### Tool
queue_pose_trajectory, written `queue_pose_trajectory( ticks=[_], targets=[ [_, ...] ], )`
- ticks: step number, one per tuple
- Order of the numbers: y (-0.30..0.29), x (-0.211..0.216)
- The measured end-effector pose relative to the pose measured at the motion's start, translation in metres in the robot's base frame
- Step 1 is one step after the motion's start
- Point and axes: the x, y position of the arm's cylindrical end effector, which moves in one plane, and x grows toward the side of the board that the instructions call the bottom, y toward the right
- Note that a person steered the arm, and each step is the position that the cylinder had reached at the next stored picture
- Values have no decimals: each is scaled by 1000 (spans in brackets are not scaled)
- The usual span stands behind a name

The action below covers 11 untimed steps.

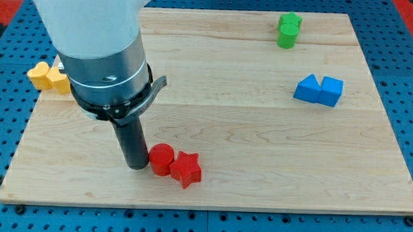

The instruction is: Slide yellow heart diagonally to the triangle

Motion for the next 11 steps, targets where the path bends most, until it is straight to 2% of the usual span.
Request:
queue_pose_trajectory(
  ticks=[3,5,7,8,10,11],
  targets=[
    [-7,-1],
    [-129,-5],
    [-164,-97],
    [-185,-118],
    [-202,-119],
    [-202,-161]
  ],
)
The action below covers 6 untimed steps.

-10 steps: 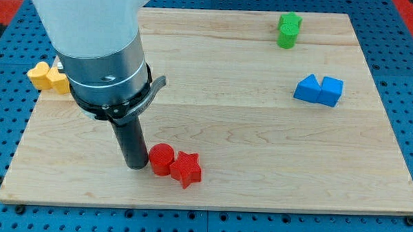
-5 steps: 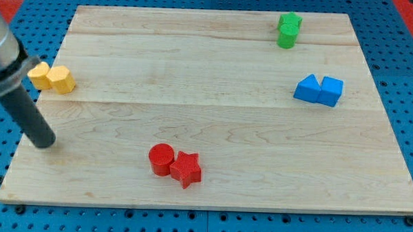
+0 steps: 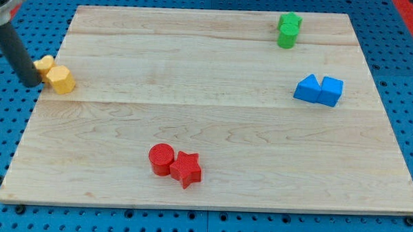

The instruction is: Slide yellow heart diagonally to the triangle

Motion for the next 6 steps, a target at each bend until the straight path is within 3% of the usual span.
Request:
queue_pose_trajectory(
  ticks=[3,6],
  targets=[
    [11,-59],
    [109,-76]
  ],
)
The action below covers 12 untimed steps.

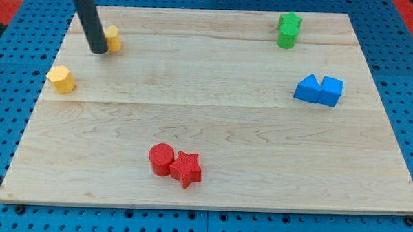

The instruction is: Slide yellow heart diagonally to the triangle

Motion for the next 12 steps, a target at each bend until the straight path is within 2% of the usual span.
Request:
queue_pose_trajectory(
  ticks=[2,3,4,5,7,8,9,12],
  targets=[
    [34,-1],
    [-12,11],
    [-62,-22],
    [-28,-35],
    [77,-36],
    [85,-20],
    [121,-14],
    [210,-23]
  ],
)
